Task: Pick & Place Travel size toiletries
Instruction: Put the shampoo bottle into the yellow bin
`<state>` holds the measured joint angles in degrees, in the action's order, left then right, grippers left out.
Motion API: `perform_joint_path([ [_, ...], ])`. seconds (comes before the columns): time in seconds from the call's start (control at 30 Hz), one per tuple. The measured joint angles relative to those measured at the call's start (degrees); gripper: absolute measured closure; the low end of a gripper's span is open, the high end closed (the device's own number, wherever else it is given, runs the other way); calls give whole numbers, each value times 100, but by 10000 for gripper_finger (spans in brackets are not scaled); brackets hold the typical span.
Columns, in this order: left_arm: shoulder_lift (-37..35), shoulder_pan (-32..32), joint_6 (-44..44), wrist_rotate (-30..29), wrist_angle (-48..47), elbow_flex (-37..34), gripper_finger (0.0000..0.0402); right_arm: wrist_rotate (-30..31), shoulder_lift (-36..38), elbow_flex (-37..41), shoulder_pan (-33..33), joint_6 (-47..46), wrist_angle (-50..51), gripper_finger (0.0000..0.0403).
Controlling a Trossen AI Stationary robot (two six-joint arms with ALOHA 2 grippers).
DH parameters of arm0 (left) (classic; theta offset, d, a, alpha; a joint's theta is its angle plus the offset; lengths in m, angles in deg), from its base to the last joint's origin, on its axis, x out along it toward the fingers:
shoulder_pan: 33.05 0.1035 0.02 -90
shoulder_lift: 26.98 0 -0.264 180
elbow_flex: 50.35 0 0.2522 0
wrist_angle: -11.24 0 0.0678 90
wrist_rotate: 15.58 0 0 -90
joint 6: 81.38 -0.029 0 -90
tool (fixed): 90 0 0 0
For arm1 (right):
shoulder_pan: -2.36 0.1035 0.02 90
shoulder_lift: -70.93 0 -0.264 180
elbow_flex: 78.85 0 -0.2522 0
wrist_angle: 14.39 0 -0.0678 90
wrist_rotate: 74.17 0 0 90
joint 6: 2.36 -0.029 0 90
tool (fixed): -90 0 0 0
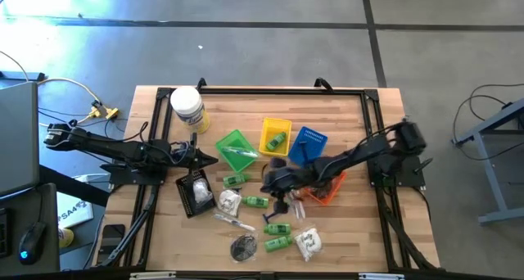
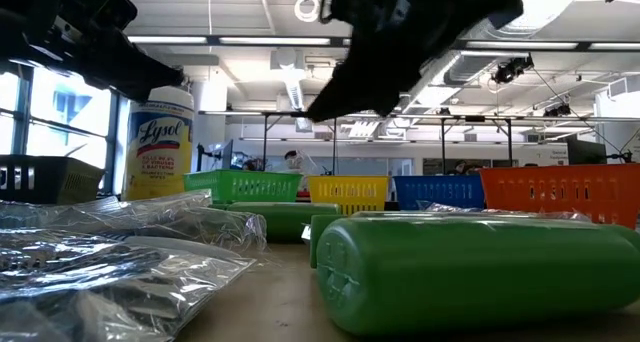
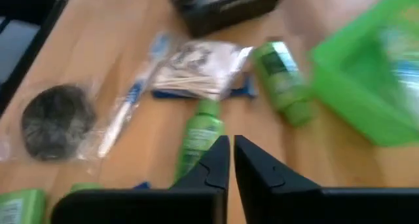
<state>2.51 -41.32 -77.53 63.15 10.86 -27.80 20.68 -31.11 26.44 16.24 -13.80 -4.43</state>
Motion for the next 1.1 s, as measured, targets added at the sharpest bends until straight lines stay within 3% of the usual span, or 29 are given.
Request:
perform_joint_path([
  [0.1, 0, 0, 93, -2, -2, 0, 401, -224, -410, -533, 70, 138, 523, 339],
  [0.23, 0, 0, 95, -2, 2, 2, 401, -228, -764, -1048, 122, 26, 1090, 252],
  [0.4, 0, 0, 95, -1, 9, 2, 401, -182, -981, -1187, 166, -58, 1139, 143],
  [0.53, 0, 0, 95, 0, 9, 2, 401, -2, -993, -1192, 185, -111, 1126, 88],
  [0.73, 0, 0, 95, 0, 14, 2, 401, 69, -1014, -1189, 187, -249, 1135, 67],
  [0.9, -2, 0, 96, 1, 18, 2, 401, 78, -1344, -1181, 230, -243, 1032, 78],
  [1.1, -2, 0, 97, 2, 15, 2, 401, 564, -1386, -1189, 220, -256, 1062, 98],
])
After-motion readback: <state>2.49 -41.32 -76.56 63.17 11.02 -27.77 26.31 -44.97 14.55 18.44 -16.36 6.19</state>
